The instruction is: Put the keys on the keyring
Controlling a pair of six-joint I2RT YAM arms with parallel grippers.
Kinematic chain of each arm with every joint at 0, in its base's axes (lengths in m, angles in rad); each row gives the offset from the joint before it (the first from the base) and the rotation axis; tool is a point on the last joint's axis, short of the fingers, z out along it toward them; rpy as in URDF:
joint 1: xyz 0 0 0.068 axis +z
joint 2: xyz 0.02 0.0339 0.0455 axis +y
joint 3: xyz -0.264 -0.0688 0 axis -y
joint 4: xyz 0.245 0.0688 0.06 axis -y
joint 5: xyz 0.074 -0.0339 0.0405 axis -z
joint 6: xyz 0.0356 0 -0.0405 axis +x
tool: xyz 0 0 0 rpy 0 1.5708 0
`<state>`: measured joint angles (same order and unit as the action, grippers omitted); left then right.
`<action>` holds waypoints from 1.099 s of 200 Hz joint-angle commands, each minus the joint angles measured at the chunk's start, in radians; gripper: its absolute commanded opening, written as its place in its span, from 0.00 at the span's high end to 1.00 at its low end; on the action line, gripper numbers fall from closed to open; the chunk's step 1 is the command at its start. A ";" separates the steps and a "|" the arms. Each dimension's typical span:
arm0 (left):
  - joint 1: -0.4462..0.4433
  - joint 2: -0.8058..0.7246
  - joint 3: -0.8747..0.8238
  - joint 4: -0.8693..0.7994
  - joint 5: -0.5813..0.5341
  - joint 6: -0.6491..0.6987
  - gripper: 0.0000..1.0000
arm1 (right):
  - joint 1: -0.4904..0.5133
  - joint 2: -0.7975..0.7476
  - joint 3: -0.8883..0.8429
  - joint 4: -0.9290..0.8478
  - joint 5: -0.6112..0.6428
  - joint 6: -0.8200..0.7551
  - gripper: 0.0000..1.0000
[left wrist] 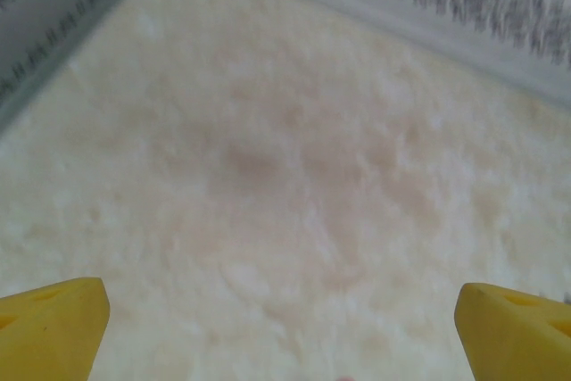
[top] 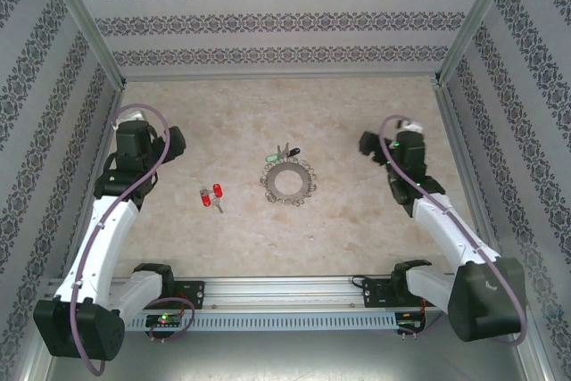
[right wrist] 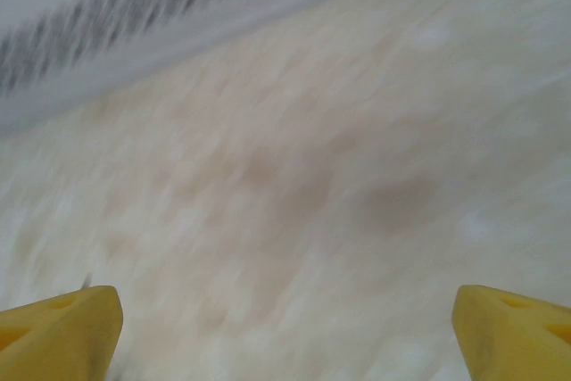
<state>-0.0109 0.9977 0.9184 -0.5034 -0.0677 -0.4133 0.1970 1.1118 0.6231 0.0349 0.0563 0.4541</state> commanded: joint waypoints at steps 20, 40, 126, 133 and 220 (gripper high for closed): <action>-0.004 0.003 -0.069 -0.158 0.345 -0.047 0.00 | 0.287 0.049 0.008 -0.169 -0.088 -0.002 0.13; -0.013 0.004 -0.074 -0.196 0.391 -0.031 0.00 | 0.393 0.096 0.062 -0.271 -0.087 -0.053 0.16; -0.027 -0.112 -0.146 -0.334 0.324 -0.086 0.00 | 0.445 0.409 0.300 -0.508 -0.110 -0.003 0.37; -0.027 -0.110 -0.157 -0.337 0.337 -0.108 0.00 | 0.442 0.421 0.310 -0.520 -0.091 -0.029 0.40; -0.027 -0.122 -0.164 -0.253 0.385 -0.091 0.01 | 0.412 0.517 0.360 -0.570 -0.273 -0.187 0.58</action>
<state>-0.0319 0.8799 0.7155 -0.7895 0.3183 -0.5308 0.6067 1.5940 0.9882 -0.5446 -0.1612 0.3046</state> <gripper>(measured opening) 0.995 0.429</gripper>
